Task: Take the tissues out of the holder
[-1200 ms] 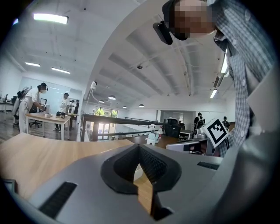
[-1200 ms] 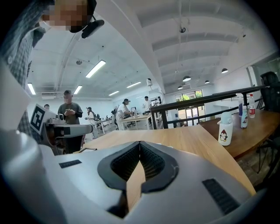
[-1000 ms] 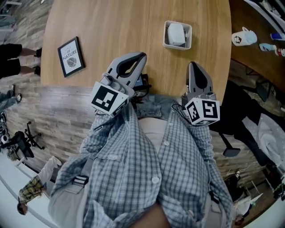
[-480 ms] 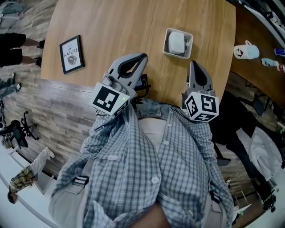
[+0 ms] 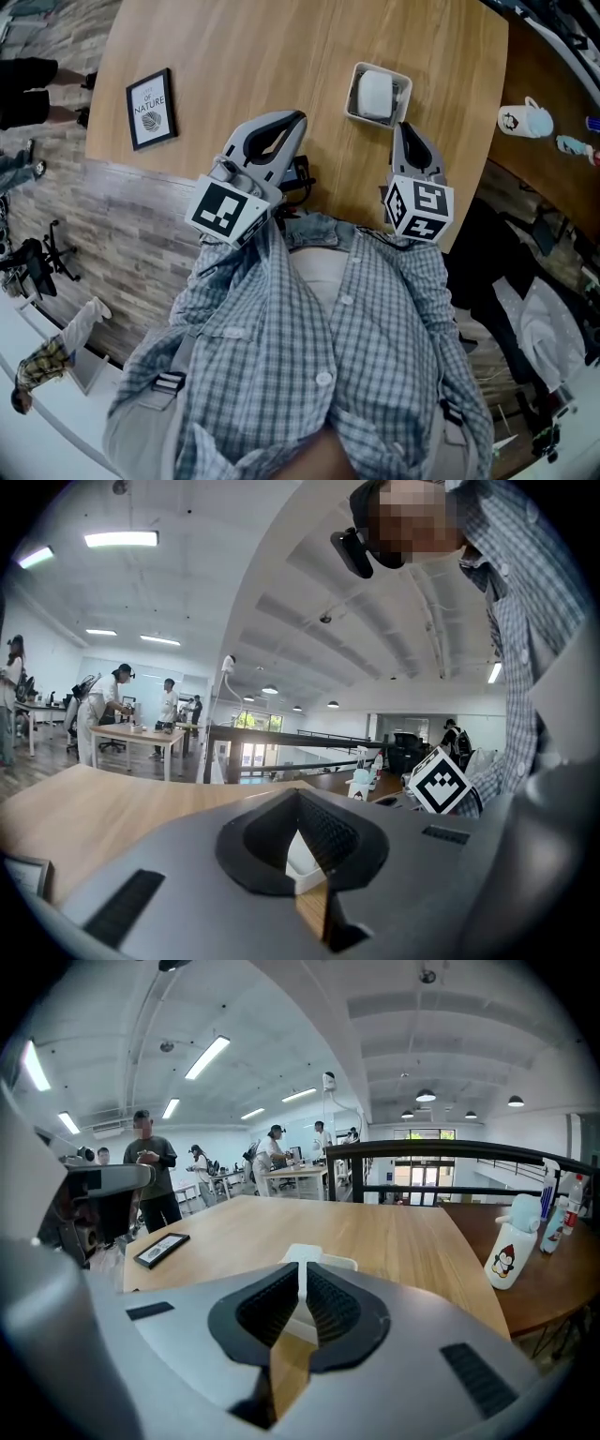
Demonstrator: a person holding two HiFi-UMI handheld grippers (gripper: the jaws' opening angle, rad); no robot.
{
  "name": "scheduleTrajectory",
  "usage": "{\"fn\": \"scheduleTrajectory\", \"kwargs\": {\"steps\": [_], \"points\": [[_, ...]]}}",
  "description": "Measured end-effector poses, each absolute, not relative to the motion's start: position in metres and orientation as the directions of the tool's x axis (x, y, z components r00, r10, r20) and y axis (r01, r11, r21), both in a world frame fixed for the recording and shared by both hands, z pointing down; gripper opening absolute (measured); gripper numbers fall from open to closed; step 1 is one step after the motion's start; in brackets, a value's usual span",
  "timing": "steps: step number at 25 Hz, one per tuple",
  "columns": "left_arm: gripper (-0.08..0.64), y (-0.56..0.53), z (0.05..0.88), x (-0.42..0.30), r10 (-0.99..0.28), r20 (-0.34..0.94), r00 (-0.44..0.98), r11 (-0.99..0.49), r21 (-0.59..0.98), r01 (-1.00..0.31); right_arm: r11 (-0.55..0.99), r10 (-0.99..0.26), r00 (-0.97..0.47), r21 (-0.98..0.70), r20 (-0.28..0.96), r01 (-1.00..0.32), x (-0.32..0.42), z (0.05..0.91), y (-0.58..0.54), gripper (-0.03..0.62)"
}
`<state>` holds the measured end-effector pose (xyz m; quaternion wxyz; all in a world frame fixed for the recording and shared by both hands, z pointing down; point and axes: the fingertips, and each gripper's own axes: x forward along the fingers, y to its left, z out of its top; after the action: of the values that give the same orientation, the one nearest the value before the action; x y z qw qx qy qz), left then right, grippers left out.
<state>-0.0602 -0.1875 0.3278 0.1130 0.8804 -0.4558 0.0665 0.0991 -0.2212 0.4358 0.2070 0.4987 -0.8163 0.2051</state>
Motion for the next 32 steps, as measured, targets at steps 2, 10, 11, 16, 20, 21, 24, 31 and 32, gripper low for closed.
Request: {"fn": "scheduleTrajectory", "kwargs": {"steps": [2,10,11,16,20,21,24,31,32], "points": [[0.008,-0.189,0.330,-0.063,-0.791,0.228,0.568,-0.551,0.139,-0.823,0.432,-0.718,-0.424,-0.125,0.552,-0.893,0.095,0.441,-0.224,0.017],[0.008,-0.195,0.339,-0.068,-0.803,0.257,0.538,-0.516,0.150,-0.843,0.488,-0.658,-0.460,-0.128,0.596,-0.863,0.076,0.459,-0.231,0.148],[0.008,-0.194,0.339,-0.067,-0.802,0.258,0.539,-0.516,0.155,-0.842,0.488,-0.656,-0.461,-0.130,0.598,-0.863,0.073,0.460,-0.233,0.158],[0.008,-0.195,0.343,-0.063,-0.790,0.260,0.555,-0.526,0.178,-0.832,0.462,-0.649,-0.481,-0.196,0.590,-0.865,0.064,0.470,-0.242,0.249],[0.008,-0.197,0.349,-0.061,-0.782,0.277,0.558,-0.525,0.188,-0.830,0.444,-0.620,-0.487,-0.236,0.616,-0.864,0.060,0.485,-0.247,0.284],[0.008,-0.197,0.350,-0.060,-0.781,0.281,0.558,-0.525,0.190,-0.830,0.444,-0.616,-0.482,-0.231,0.623,-0.866,0.060,0.488,-0.249,0.287],[0.008,-0.197,0.353,-0.060,-0.779,0.289,0.557,-0.522,0.193,-0.831,0.442,-0.606,-0.467,-0.215,0.644,-0.871,0.059,0.497,-0.252,0.293],[0.008,-0.201,0.361,-0.059,-0.775,0.305,0.553,-0.514,0.206,-0.833,0.439,-0.572,-0.448,-0.205,0.687,-0.875,0.055,0.511,-0.258,0.301],[0.008,-0.201,0.363,-0.059,-0.774,0.308,0.553,-0.512,0.209,-0.833,0.443,-0.571,-0.448,-0.201,0.689,-0.874,0.054,0.511,-0.258,0.302]]}}
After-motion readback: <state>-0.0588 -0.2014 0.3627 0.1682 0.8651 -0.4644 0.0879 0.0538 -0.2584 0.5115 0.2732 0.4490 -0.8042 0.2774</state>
